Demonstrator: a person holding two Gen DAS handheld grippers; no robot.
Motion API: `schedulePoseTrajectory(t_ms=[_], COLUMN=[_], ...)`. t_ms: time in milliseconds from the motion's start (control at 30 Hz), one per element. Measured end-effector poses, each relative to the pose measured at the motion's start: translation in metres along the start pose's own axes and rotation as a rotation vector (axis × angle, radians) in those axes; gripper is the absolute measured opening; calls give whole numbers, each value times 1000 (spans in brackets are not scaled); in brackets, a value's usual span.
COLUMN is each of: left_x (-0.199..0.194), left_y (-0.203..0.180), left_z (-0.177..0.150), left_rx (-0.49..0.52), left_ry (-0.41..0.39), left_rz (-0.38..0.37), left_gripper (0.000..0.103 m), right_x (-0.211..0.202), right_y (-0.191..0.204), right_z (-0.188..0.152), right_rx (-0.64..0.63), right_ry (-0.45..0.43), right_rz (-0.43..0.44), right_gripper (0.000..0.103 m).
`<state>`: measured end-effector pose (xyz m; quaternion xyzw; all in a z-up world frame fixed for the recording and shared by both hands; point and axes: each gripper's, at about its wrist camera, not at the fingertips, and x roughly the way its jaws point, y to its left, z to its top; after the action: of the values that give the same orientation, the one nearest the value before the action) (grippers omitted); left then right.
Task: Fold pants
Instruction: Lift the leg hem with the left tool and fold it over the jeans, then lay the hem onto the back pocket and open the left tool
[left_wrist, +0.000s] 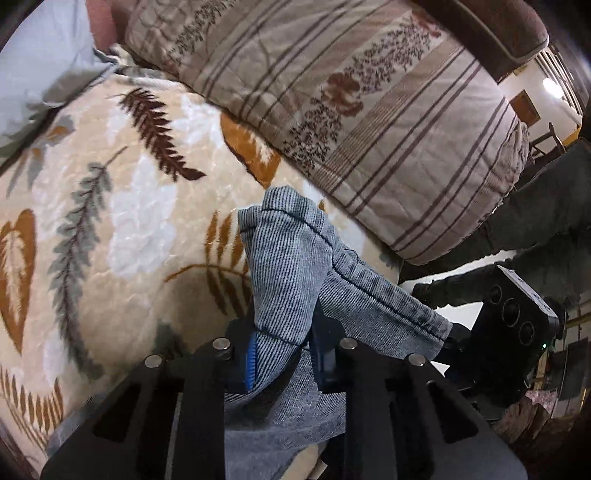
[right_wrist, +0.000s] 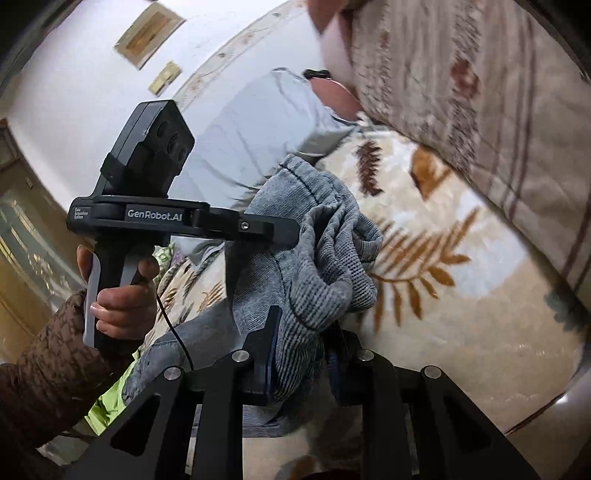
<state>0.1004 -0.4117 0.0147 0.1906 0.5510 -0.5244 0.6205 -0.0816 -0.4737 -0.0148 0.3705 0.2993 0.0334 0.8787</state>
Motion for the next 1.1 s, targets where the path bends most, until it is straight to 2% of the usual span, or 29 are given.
schedulePoseTrajectory(t_ms=[267, 567, 800, 1100], left_x=[-42, -81, -93, -94], left_y=[16, 47, 70, 109], left_z=[-25, -67, -105, -161], left_rx=[-63, -130, -172, -253], left_ry=[-61, -120, -128, -101], left_rz=[46, 65, 76, 95], left_gripper=[20, 20, 20, 20], right_x=[1, 20, 43, 85], right_y=[46, 99, 136, 179], right_z=[4, 2, -18, -58], right_rx=[-107, -224, -311, -447], right_ry=[3, 50, 131, 271], right_rz=[22, 52, 79, 83], right_gripper=[22, 21, 21, 21])
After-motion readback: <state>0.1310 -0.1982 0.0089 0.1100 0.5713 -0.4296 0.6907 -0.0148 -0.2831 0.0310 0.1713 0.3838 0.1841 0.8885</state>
